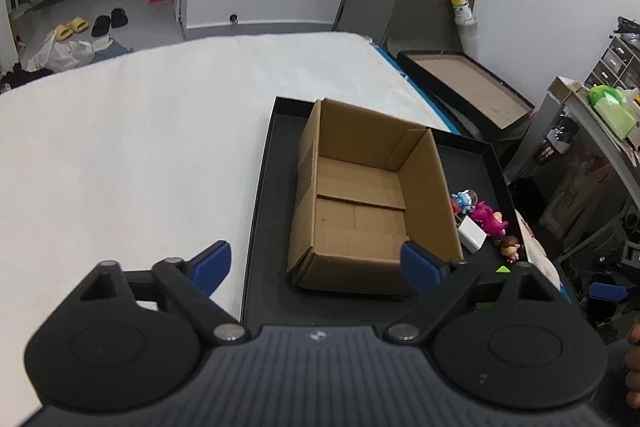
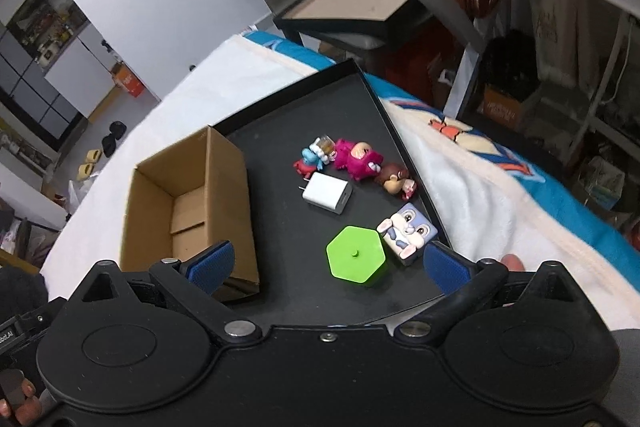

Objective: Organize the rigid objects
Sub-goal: 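Move the left tool to the box wall while the right tool grasps the green hexagonal cup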

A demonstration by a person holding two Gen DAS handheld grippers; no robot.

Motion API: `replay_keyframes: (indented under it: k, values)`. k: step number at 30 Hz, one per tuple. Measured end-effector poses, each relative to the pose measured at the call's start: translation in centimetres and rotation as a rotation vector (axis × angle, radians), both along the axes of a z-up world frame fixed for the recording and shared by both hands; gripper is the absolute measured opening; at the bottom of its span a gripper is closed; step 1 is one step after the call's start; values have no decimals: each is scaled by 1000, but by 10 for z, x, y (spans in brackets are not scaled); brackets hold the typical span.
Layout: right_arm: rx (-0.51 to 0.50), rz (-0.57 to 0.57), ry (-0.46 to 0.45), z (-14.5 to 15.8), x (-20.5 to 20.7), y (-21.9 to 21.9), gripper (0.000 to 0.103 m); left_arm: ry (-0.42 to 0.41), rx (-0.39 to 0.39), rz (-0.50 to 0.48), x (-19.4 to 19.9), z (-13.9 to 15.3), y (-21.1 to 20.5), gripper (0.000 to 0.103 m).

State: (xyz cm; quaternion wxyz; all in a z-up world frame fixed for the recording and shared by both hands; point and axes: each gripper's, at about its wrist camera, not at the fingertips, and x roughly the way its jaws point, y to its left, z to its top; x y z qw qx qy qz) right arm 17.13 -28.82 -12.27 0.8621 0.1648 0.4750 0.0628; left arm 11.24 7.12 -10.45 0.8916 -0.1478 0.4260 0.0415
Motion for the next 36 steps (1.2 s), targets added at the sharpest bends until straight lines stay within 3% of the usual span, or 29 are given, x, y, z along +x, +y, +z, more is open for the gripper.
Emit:
replay_keyframes:
  k: [13,24,36]
  values:
    - [9,-92,170,-54,41,10,88,117,-54,10,39,-40,12,65]
    - [99,-206,263,-90,62,0,86,177,-93,38,60,-67,19,53]
    - [39,-216,333,-109,73,7,84,184,-111,8,73,-82,14,42]
